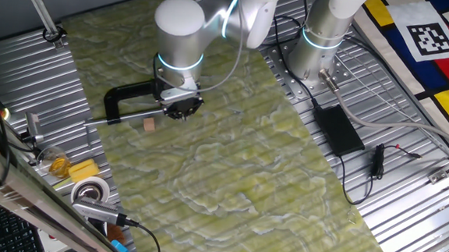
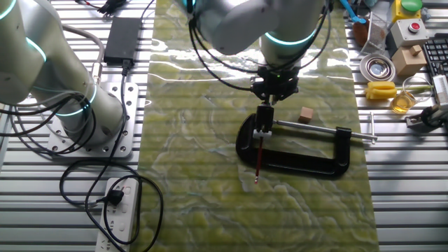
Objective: Sharpen the pencil with a pencil sharpener
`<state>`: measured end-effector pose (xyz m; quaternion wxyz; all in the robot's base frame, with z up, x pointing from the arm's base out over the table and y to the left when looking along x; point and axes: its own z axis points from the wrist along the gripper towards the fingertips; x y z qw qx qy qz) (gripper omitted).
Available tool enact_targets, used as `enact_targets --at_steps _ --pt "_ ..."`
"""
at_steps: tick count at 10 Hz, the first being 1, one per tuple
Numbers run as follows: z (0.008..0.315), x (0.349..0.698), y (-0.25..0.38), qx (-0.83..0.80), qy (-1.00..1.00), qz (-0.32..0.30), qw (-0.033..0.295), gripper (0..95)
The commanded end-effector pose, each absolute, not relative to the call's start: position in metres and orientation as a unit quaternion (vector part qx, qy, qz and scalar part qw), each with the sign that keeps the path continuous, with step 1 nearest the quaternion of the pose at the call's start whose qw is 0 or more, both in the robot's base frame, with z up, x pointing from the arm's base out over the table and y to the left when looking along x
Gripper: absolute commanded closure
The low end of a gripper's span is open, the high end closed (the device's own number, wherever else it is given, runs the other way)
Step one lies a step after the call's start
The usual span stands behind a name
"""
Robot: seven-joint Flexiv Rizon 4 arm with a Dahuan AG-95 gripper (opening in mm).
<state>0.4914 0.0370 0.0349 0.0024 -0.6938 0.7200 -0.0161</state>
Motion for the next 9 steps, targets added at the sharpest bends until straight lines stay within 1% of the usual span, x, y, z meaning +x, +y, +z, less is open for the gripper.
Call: enact_targets --at_steps 1,3,5,9 --pt "0.035 0.494 0.034 -0.695 0.719 -0.015 0.005 95.0" --pt "0.042 0.503 0.035 -0.693 0.721 -0.007 -0.001 95.0" --pt "0.050 0.508 0.038 -0.688 0.726 -0.006 -0.012 95.0" --pt "0.068 0.506 0.038 -0.685 0.727 0.011 -0.034 95.0"
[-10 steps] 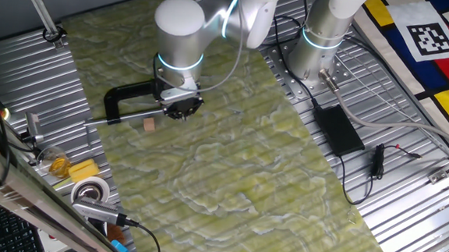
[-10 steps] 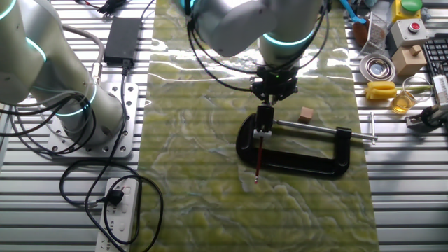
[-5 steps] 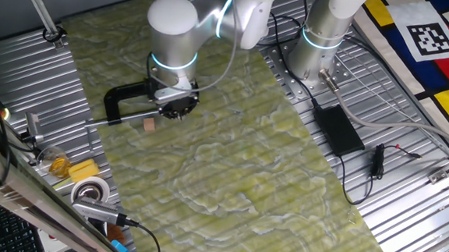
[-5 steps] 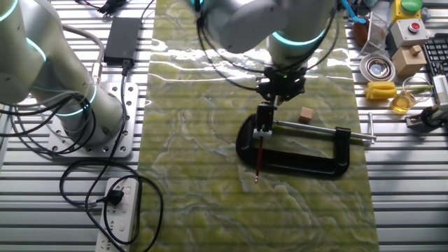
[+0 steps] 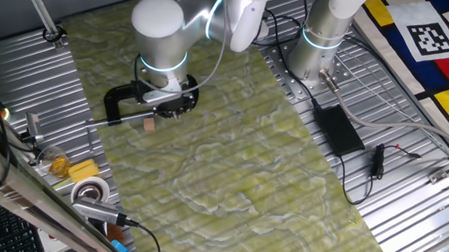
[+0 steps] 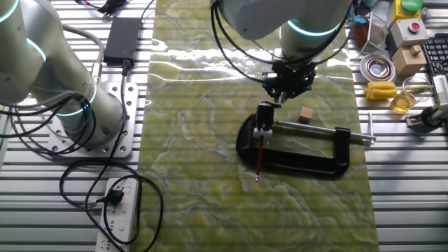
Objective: Sharpen the pencil with a pencil sharpener
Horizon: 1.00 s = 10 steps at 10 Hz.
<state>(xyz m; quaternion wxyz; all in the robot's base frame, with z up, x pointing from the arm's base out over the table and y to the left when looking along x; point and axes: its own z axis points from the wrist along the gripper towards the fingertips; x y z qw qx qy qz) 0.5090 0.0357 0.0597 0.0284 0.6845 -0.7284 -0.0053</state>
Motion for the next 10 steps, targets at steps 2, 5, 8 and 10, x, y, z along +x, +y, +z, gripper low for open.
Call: enact_targets --at_steps 2,5,8,10 --pt "0.076 0.503 0.040 0.684 -0.728 -0.011 0.038 95.0" --pt "0.089 0.497 0.042 0.680 -0.731 -0.001 0.050 95.0" --pt "0.095 0.488 0.041 0.648 -0.759 0.011 0.058 95.0" --pt "0.097 0.484 0.041 0.633 -0.772 0.011 0.057 95.0"
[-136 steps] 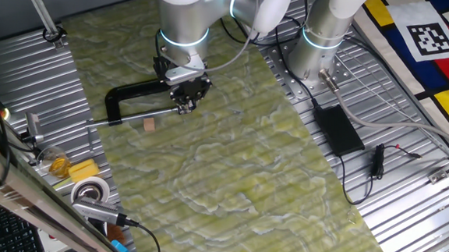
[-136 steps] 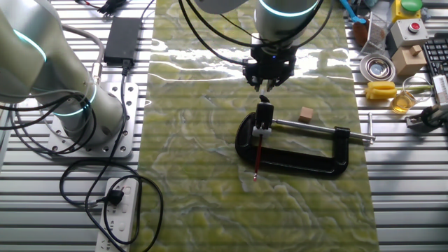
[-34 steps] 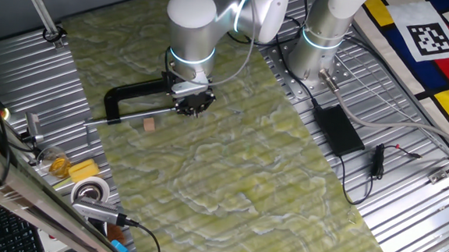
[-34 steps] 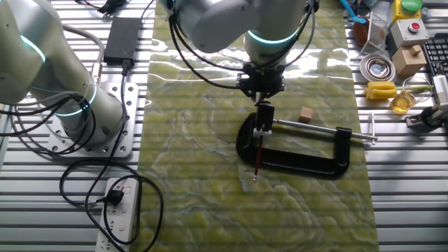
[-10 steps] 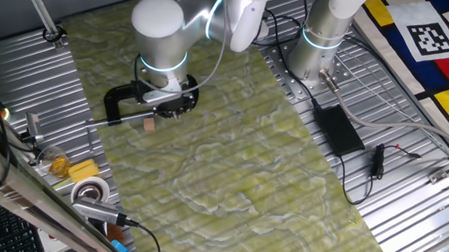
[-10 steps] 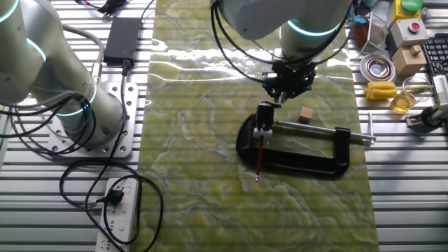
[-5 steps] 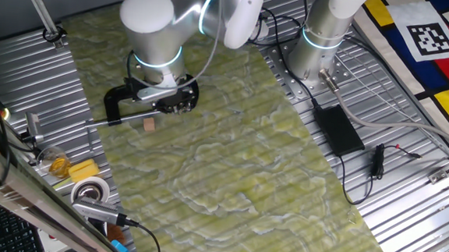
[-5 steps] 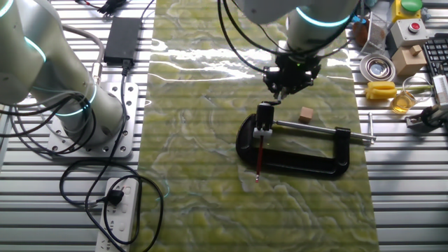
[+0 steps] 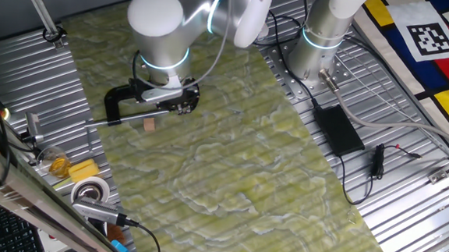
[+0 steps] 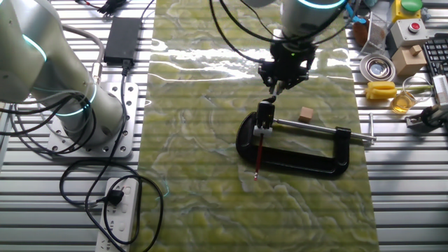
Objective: Sharpen the pencil with a pencil sharpener
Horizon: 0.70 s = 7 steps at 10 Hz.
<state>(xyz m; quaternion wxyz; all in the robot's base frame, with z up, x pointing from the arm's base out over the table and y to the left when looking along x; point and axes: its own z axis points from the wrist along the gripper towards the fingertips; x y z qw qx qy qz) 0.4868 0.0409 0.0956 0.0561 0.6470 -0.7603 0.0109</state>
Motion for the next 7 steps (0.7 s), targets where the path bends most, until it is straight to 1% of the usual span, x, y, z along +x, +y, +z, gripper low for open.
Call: enact_targets --at_steps 1,7 --pt "0.099 0.483 0.041 0.626 -0.778 0.011 0.055 95.0" --pt "0.095 0.472 0.045 0.596 -0.801 0.013 0.048 95.0"
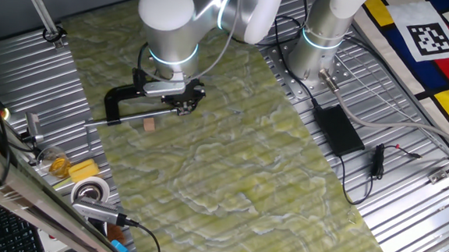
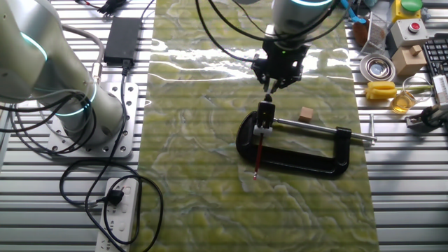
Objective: Sharpen the pencil with a pencil sharpener
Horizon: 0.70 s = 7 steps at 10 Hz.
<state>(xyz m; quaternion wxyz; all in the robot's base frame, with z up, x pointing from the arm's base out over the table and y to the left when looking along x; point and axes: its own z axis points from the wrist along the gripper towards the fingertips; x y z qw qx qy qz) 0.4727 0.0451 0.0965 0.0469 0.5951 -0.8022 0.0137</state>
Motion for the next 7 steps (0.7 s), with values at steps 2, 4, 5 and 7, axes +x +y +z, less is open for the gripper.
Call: enact_targets --at_steps 2,4,5,7 --pt "0.0964 0.4717 0.0450 0.605 -0.795 0.013 0.048 95.0" --pt "0.0965 0.4717 0.0450 0.611 -0.790 0.013 0.046 76.0" --pt "0.0965 0.4718 0.0451 0.611 -0.790 0.013 0.046 76.0" --pt "0.0977 0.4728 0.0460 0.610 -0.791 0.010 0.043 38.0"
